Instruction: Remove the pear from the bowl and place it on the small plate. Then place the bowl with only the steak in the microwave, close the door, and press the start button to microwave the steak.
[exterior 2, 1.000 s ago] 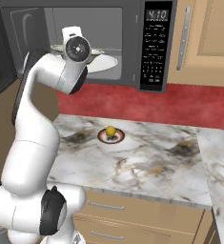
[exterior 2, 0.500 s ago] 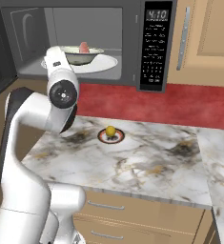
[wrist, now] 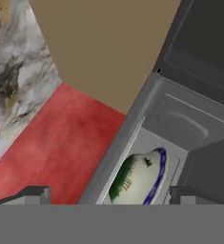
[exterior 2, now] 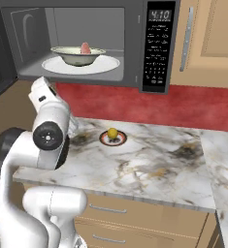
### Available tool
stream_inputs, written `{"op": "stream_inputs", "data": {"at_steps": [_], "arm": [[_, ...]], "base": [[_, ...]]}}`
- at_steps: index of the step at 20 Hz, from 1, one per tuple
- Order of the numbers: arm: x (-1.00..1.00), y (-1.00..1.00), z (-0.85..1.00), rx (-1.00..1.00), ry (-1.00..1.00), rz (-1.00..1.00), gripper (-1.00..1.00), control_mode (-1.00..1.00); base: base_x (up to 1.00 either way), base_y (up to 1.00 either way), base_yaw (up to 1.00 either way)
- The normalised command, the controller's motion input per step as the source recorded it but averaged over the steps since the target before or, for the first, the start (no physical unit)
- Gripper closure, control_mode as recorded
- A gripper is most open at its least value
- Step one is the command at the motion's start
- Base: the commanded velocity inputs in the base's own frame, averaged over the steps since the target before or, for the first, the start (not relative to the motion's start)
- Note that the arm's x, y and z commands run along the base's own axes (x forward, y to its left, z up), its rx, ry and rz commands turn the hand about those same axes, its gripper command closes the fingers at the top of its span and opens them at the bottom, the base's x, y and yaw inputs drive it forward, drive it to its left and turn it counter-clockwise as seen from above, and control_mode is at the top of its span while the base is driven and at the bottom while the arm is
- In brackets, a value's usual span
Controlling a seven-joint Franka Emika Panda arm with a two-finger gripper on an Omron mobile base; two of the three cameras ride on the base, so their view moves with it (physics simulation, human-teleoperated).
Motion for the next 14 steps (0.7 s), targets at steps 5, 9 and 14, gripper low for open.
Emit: {"op": "stream_inputs", "data": {"at_steps": [5, 9, 14], "arm": [[-1.00, -0.05, 0.55, -0.26, -0.11, -0.06, -1.00, -1.00], [-0.79, 0.01, -0.13, -0.27, -0.01, -0.04, -1.00, -1.00], [-0.12, 0.03, -0.91, -0.34, -0.01, -0.16, -1.00, -1.00]], "base": [[0.00, 0.00, 0.00], [0.00, 0.00, 0.00], [0.00, 0.00, 0.00]]}}
